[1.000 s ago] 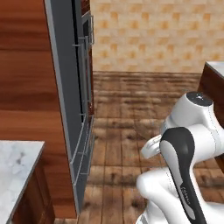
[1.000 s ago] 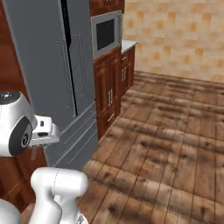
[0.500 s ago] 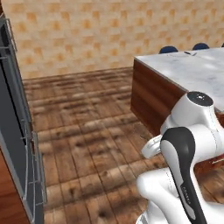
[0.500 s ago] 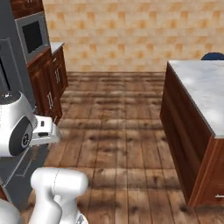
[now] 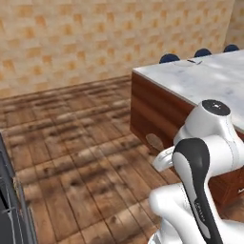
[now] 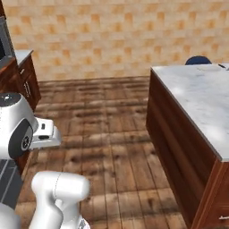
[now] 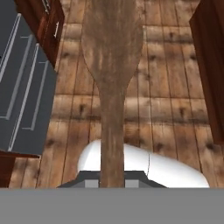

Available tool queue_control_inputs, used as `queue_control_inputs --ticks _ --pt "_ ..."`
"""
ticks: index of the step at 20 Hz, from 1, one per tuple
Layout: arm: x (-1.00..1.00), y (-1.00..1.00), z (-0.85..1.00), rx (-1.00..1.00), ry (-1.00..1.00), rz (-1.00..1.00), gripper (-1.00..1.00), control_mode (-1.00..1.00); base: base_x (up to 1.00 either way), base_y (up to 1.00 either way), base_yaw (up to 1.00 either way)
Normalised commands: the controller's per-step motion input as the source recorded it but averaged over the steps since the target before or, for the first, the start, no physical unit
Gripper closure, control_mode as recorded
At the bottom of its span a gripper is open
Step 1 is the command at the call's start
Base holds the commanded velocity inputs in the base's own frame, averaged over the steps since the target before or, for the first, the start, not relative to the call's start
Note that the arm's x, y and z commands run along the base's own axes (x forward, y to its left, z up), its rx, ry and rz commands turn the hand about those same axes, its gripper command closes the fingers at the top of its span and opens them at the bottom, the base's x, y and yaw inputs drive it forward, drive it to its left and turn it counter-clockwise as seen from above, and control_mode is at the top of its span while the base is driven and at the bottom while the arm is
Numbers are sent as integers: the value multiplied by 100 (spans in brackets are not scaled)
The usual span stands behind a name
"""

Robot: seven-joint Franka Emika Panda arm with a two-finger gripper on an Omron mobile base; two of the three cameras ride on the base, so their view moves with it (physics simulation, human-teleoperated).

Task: Take the fork and place it on the left side of the plate. Then take the spoon and place it on the right side of the plate. Make sure they're directly next to the plate.

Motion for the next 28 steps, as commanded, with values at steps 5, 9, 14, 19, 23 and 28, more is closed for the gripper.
queue_control_inputs --ticks 5,9,14,19,23,28 --pt "0 0 0 0 0 0 100 100 100 24 -25" --pt "0 0 0 0 0 0 100 100 100 36 -33" --pt "0 0 0 0 0 0 100 100 100 48 -34" --pt "0 0 0 0 0 0 100 100 93 49 -37" --pt "0 0 0 0 0 0 100 100 86 51 -40" --pt "0 0 0 0 0 0 100 100 84 50 -41"
